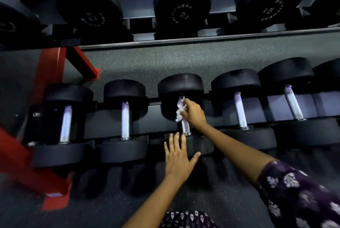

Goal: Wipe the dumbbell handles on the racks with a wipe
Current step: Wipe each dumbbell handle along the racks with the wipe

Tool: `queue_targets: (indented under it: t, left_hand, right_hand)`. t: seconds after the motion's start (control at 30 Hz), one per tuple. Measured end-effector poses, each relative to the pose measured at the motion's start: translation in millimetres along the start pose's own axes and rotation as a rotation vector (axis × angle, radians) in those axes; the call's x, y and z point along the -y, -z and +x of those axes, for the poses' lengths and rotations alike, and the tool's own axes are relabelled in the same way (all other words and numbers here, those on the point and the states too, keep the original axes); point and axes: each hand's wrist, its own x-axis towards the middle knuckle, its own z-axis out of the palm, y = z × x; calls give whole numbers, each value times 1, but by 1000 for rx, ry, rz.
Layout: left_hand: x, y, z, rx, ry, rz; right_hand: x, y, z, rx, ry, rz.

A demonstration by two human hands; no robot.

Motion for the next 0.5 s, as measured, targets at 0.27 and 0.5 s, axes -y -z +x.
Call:
queue_targets:
  t: [0.27, 0.5]
  left_hand:
    - [1, -2, 0, -21, 4, -30]
    - [1, -4, 1, -34, -6, -27]
  right_hand:
    - [-22, 8, 13, 51, 751, -701]
    - [6, 15, 5, 284, 380, -724]
